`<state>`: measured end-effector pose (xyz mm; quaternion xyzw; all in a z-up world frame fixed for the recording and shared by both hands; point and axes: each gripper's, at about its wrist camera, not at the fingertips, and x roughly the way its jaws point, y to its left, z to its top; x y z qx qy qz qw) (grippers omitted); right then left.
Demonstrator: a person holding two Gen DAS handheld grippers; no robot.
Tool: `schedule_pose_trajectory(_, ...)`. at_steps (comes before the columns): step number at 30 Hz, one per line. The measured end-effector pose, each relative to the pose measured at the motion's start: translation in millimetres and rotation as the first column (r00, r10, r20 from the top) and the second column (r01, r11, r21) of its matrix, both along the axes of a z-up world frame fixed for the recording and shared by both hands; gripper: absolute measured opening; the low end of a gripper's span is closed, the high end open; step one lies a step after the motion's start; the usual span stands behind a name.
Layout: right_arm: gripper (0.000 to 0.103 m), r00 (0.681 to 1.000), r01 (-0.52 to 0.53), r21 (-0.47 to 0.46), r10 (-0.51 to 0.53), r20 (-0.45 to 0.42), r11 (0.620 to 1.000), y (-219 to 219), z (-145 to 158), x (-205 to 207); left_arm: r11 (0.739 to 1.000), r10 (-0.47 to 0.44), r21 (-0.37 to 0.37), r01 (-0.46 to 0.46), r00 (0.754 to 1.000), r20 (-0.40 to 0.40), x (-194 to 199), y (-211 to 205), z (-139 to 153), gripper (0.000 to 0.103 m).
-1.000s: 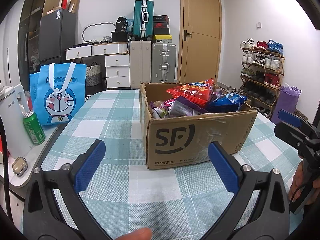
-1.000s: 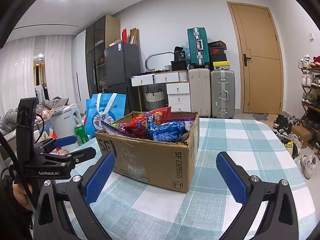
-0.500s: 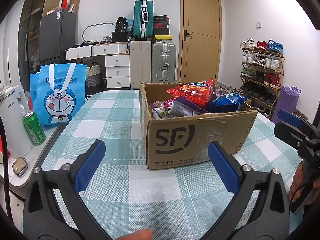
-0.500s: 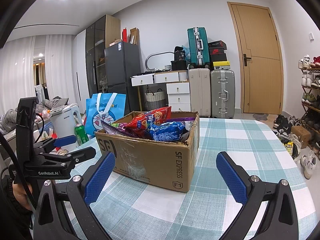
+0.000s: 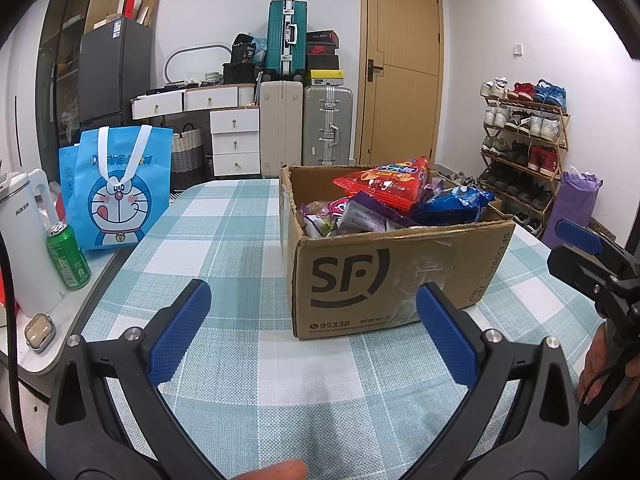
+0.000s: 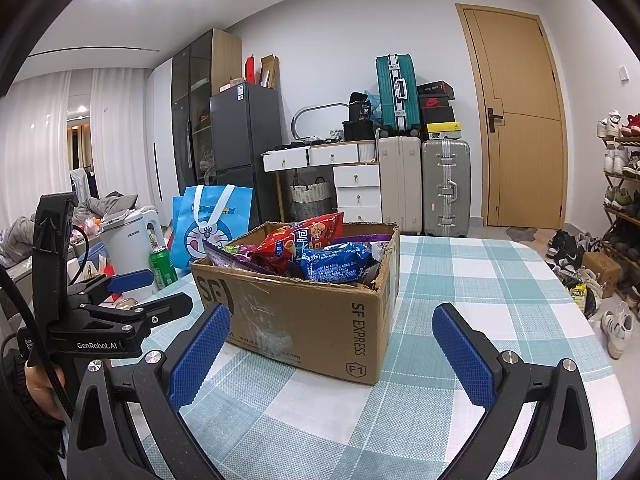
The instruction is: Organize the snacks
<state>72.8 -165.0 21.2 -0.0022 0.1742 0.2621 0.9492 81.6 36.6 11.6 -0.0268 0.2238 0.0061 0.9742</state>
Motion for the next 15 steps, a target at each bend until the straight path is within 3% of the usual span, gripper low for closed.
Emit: schedule_pose_trajectory(15, 0.103, 1.000, -0.001, 0.000, 0.001, 0.000, 1.000, 0.3, 0.3, -0.1, 1.000, 0.003, 0.003, -0.003, 1.000, 0.006, 0.1, 0.7, 1.0, 0.102)
